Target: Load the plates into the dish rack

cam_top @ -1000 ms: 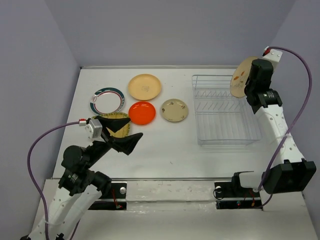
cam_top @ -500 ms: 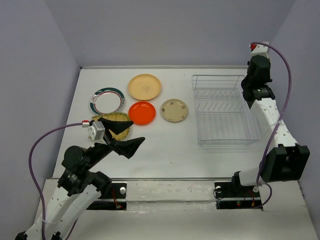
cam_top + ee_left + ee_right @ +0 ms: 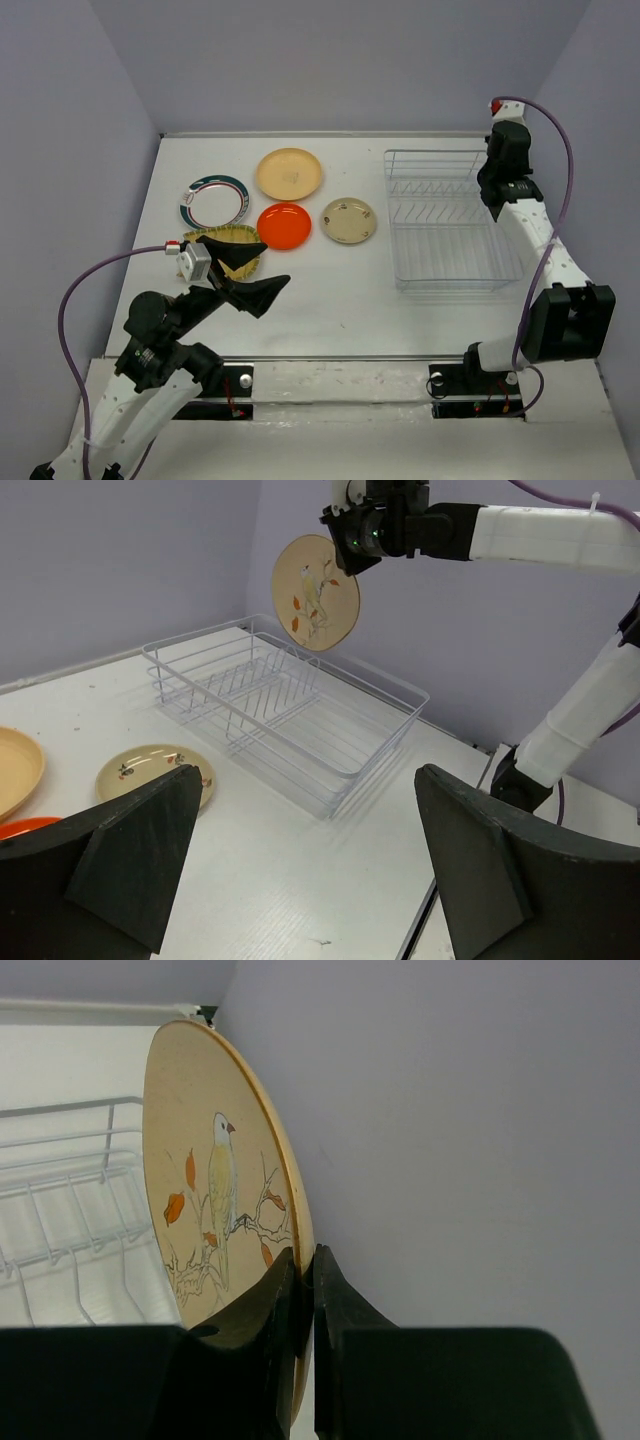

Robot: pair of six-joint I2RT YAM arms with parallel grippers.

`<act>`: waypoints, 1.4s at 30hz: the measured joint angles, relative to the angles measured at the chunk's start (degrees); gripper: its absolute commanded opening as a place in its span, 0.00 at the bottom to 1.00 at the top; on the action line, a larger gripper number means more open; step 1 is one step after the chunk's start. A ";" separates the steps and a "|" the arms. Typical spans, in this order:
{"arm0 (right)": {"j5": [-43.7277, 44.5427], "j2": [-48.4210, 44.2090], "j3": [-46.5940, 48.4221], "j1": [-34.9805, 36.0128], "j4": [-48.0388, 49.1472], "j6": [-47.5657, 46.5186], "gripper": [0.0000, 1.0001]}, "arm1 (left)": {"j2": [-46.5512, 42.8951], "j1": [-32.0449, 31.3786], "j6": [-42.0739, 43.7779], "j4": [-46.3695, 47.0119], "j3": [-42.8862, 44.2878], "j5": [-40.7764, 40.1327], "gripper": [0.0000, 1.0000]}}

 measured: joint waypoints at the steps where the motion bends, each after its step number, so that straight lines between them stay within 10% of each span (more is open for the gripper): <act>1: -0.26 0.07 -0.09 0.00 -0.11 0.28 0.07 | 0.00 0.00 0.02 -0.02 0.00 0.00 0.99; 37: -5.18 7.82 -2.97 0.00 -3.78 5.79 0.07 | -0.66 -0.11 0.42 -1.73 0.02 -3.87 0.99; 42: -4.83 8.85 -1.79 -0.02 -4.57 7.52 0.32 | -0.63 -0.11 0.42 -2.16 0.17 -4.61 0.99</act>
